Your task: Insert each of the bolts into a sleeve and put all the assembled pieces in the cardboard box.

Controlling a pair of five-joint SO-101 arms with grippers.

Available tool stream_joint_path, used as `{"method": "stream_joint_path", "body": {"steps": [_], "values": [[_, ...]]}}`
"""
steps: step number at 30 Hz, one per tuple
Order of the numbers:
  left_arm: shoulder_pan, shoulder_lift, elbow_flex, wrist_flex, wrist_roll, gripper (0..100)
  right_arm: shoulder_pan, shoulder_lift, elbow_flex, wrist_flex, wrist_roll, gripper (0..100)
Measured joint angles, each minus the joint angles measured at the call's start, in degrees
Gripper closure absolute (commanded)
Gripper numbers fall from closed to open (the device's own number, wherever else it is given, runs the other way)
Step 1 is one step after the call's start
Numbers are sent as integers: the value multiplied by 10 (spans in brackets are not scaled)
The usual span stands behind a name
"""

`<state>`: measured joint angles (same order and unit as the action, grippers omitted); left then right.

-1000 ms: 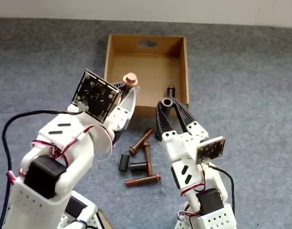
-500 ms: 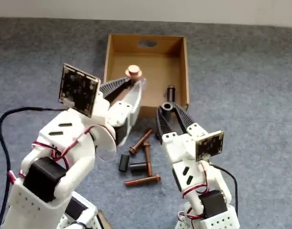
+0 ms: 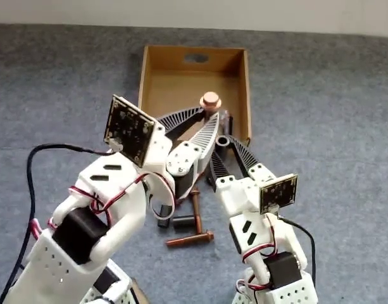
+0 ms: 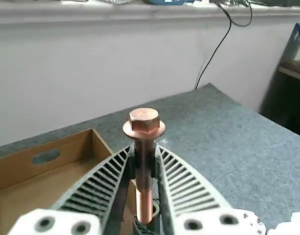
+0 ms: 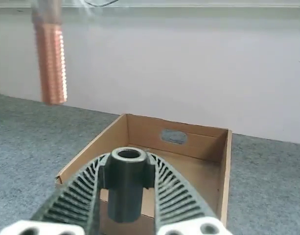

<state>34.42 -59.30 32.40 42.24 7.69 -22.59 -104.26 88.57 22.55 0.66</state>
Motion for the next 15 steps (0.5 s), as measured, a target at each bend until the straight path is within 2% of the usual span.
{"method": "stream_joint_path", "body": {"steps": [6,15], "values": [[3,61,2,-53,0,992,0,0,0,0,0,992],[18,98,4,-62,0,992,0,0,0,0,0,992]]}}
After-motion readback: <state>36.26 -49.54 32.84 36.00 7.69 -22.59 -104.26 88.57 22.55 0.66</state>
